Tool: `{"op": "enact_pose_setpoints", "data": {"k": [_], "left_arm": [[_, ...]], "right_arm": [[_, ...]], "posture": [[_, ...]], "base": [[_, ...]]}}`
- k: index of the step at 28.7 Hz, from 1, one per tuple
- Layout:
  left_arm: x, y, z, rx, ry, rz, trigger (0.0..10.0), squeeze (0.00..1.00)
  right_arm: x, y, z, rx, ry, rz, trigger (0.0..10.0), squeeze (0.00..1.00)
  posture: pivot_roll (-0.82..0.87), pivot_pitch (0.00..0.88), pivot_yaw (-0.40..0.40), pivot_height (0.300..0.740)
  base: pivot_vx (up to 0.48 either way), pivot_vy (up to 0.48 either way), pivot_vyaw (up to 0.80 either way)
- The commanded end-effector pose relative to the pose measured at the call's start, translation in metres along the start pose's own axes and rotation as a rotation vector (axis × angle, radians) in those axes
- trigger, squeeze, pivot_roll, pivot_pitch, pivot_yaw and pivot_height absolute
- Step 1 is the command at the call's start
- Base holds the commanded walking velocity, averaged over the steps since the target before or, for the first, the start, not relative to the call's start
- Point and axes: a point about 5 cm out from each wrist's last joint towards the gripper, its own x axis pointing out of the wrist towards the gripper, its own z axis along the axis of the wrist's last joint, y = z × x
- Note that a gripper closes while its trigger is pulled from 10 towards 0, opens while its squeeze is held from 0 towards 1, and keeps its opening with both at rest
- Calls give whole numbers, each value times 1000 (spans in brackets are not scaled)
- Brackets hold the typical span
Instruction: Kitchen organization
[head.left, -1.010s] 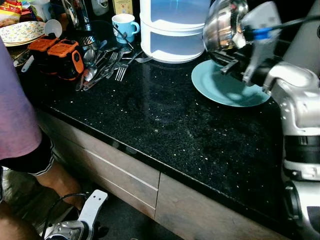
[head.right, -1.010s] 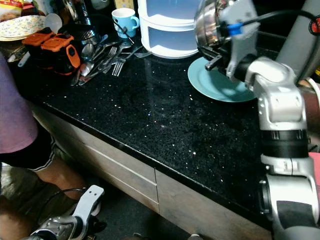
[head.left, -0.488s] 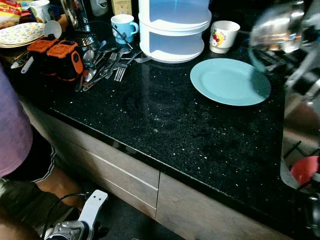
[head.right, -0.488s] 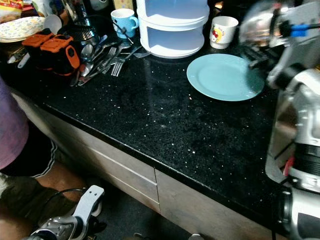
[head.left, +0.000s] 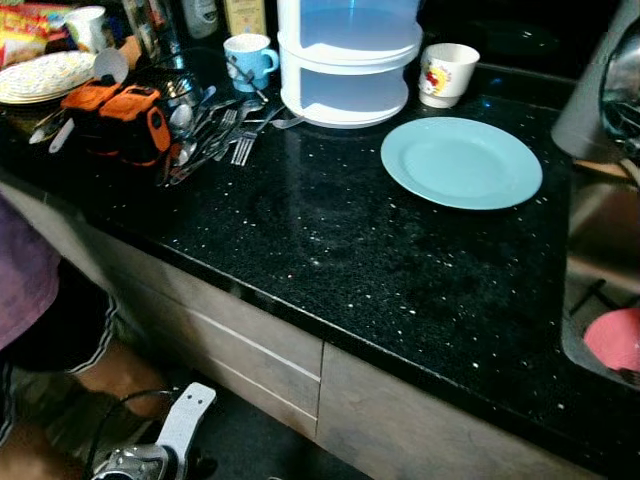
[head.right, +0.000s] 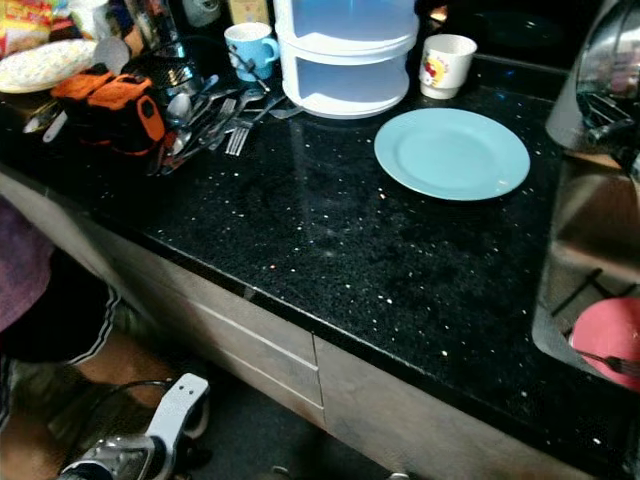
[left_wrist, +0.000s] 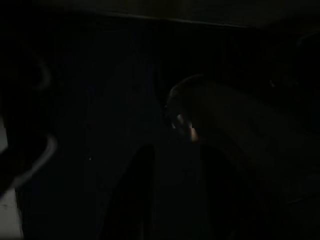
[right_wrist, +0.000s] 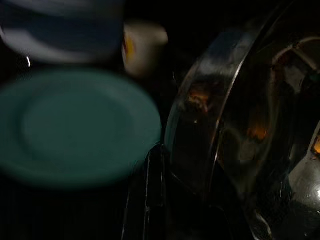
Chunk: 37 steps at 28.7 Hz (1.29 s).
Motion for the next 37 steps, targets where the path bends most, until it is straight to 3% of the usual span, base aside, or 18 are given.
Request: {"op": "enact_pose_setpoints", "data": {"k": [1,3,11,21,22,23,24,25,30,37], "left_arm": [[-1,0,-5,15,30,-5,10000,0],[-1,0,-5,19,33,-7,10000,0],[-1,0,-5,26,35,-14,10000,0],[0,-1,-4,22,27,-19,10000,0],[0,-1,-4,20,27,-18,10000,0],[0,-1,-4,20,27,-18,10000,0],[0,-1,-4,20,26,-18,10000,0],[0,-1,-4,18,25,-16,10000,0],[0,-2,-4,14,23,-15,10000,0],[0,-2,-4,12,23,-15,10000,0]], "right_arm": [[-5,5,8,-42,-7,34,0,0],[-5,11,4,-61,25,68,0,0],[-5,10,-7,-97,111,62,0,0],[6,20,-24,-119,175,65,275,0],[9,22,-26,-115,182,57,4667,0],[9,22,-26,-115,182,57,4667,0],[12,23,-29,-112,190,52,8667,0],[18,28,-35,-111,219,49,10000,0],[24,29,-45,-120,274,21,10000,0],[22,24,-65,-192,440,-24,10000,0]], "posture": [[-28,120,40,740],[-28,120,40,740],[-35,120,45,740],[-28,117,39,740],[-28,117,39,740],[-28,117,39,740],[-24,117,34,740],[-20,117,31,740],[-16,116,26,740],[-16,117,23,740]], "base": [[0,0,-800],[0,0,-800],[0,0,-800],[0,0,0],[0,0,0],[0,0,0],[0,0,0],[0,0,0],[0,0,0],[0,0,0]]}}
